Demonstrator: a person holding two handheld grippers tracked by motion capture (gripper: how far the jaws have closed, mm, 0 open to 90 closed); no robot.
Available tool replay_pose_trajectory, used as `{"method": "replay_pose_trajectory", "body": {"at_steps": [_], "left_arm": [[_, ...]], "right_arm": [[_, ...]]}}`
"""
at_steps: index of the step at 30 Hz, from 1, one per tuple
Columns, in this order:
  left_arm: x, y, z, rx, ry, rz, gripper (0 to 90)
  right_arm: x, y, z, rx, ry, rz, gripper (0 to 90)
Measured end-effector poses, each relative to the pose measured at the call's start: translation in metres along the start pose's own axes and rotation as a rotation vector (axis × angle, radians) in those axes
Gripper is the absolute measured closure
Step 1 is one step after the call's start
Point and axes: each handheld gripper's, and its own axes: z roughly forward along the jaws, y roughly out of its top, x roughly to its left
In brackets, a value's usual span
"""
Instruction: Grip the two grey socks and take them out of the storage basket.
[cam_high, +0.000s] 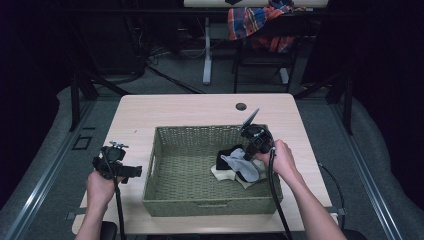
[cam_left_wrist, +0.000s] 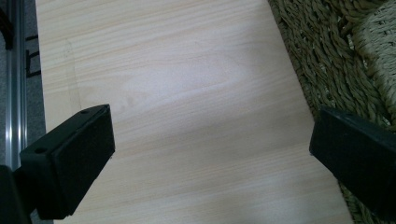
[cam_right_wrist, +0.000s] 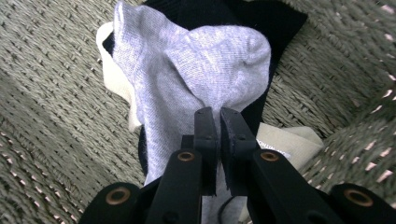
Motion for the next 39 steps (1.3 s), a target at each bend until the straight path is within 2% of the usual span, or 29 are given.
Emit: {"method": "replay_pose_trajectory", "body": {"at_steps": [6, 7, 9, 12, 13, 20, 24, 31, 38, 39], "left_arm": [[0.0, 0.0, 0.0, -0.001, 0.0, -0.003, 0.2], [0.0, 0.0, 0.0, -0.001, 0.001, 0.0, 0.3], [0.0, 0.0, 0.0, 0.0, 0.001, 0.001, 0.2], [0.0, 0.0, 0.0, 0.0, 0.002, 0.001, 0.2], [0.0, 0.0, 0.0, 0.0, 0.002, 0.001, 0.2], [0.0, 0.0, 0.0, -0.001, 0.0, 0.0, 0.3], [0.0, 0.0, 0.0, 0.0, -0.001, 0.0, 0.2], [-0.001, 0.0, 0.0, 0.0, -0.001, 0.001, 0.2], [-0.001, 0.0, 0.0, 0.0, -0.001, 0.0, 0.2], [-0.001, 0.0, 0.0, 0.0, -0.001, 0.001, 0.2]], "right_arm": [[0.0, -0.002, -0.019, -0.049, -0.005, -0.013, 86.2], [0.0, -0.004, -0.025, -0.079, -0.008, -0.008, 86.3], [0.001, -0.004, -0.027, -0.096, -0.007, -0.003, 86.3], [0.001, -0.005, -0.038, -0.119, -0.005, -0.021, 86.3], [0.004, -0.006, -0.042, -0.151, -0.009, -0.013, 86.3], [0.004, -0.008, -0.053, -0.162, -0.03, -0.021, 86.4], [0.005, -0.009, -0.06, -0.19, -0.032, -0.016, 86.4], [0.008, -0.014, -0.082, -0.228, -0.043, -0.039, 86.4], [0.011, -0.02, -0.1, -0.269, -0.046, -0.035, 86.5], [0.012, -0.022, -0.106, -0.292, -0.047, -0.029, 86.5]]}}
